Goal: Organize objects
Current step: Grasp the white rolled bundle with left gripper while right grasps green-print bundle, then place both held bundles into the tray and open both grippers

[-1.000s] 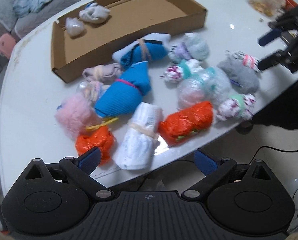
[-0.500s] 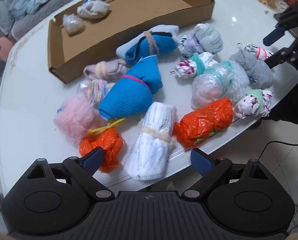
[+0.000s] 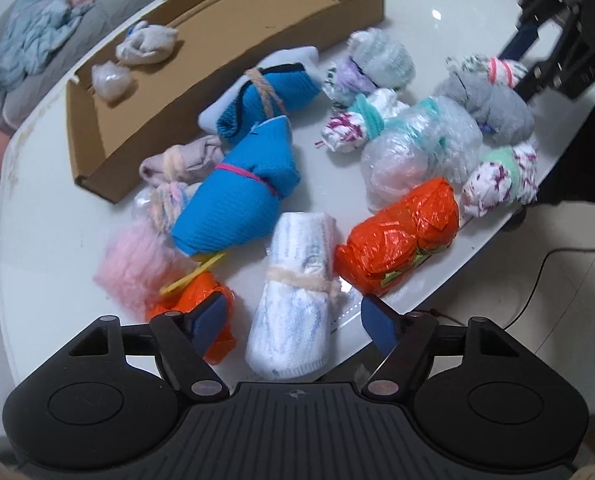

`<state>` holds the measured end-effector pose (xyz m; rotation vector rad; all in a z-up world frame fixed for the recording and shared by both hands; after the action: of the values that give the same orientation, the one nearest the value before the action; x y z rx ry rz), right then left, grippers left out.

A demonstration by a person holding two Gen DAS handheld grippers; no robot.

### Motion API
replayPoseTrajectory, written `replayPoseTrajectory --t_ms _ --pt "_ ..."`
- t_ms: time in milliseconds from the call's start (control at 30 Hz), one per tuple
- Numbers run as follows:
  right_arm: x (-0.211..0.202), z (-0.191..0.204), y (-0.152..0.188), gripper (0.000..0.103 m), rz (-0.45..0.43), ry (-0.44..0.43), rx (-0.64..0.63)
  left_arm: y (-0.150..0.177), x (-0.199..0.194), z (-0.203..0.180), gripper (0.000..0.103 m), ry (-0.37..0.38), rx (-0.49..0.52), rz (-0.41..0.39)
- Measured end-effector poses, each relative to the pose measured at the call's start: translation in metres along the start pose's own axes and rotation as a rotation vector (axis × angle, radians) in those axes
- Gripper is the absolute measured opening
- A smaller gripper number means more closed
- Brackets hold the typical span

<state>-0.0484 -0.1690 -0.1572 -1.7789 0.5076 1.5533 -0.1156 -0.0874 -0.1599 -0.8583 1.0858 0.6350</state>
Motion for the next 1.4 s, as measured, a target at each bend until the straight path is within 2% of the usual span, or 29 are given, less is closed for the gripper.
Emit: replayPoseTrajectory --t_ms 33,100,167,200,500,700,767,833,900,1000,1133,1233,1400 --pt "0.000 0.000 -0.001 0.038 -0.001 -0.001 0.002 -0.001 0.000 0.000 0.075 0.005 0.005 -0.006" --pt "-0.001 0.001 -0.004 0.029 -0.006 -0.005 0.007 -0.003 0.001 0.000 0.065 0.040 -0.009 -0.014" --pt "-0.001 0.002 -0.006 0.027 -0.008 -0.015 0.018 -0.006 0.002 0.002 0.047 0.059 -0.020 -0.021" --pt "-0.001 0.003 -0.007 0.026 -0.008 -0.018 0.020 -0.008 0.002 0.003 0.044 0.065 -0.025 -0.020" --pt "-0.012 0.001 -0.016 0.025 -0.052 -0.039 0.080 -0.012 -0.010 0.013 0.043 0.048 -0.049 -0.021" --pt "-0.032 -0.010 -0.023 0.025 -0.126 -0.039 0.166 -0.021 -0.039 0.031 0.043 0.063 -0.136 -0.059" --pt "-0.033 -0.029 0.010 0.025 -0.157 -0.051 0.193 -0.027 -0.048 0.037 0.043 0.074 -0.168 -0.073" --pt "-0.041 -0.038 0.011 0.025 -0.178 -0.049 0.209 -0.037 -0.057 0.048 0.043 0.088 -0.205 -0.101" --pt "-0.052 -0.049 0.028 0.025 -0.205 -0.060 0.237 -0.049 -0.065 0.062 0.043 0.092 -0.242 -0.129" --pt "-0.070 -0.066 0.004 0.025 -0.254 -0.064 0.274 -0.072 -0.075 0.089 0.043 0.081 -0.294 -0.174" --pt "-0.095 -0.068 -0.033 0.025 -0.329 -0.095 0.279 -0.103 -0.078 0.122 0.043 0.083 -0.365 -0.227" --pt "-0.096 -0.059 -0.069 0.025 -0.360 -0.122 0.268 -0.124 -0.064 0.144 0.043 0.068 -0.395 -0.249" --pt "-0.075 -0.042 -0.124 0.025 -0.348 -0.148 0.230 -0.147 -0.025 0.179 0.043 0.074 -0.501 -0.260"
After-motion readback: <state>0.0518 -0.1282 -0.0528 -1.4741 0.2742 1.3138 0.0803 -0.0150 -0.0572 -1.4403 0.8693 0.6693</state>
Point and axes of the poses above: each gripper's, at about its wrist camera, not at the fingertips, and x roughly the way its jaws point, z to its left, y to its underside, the point moved 9 cm from there along x, roughly the way its jaws point, and after that the axes turned 2 degrees about y, right-handed, at the moved point
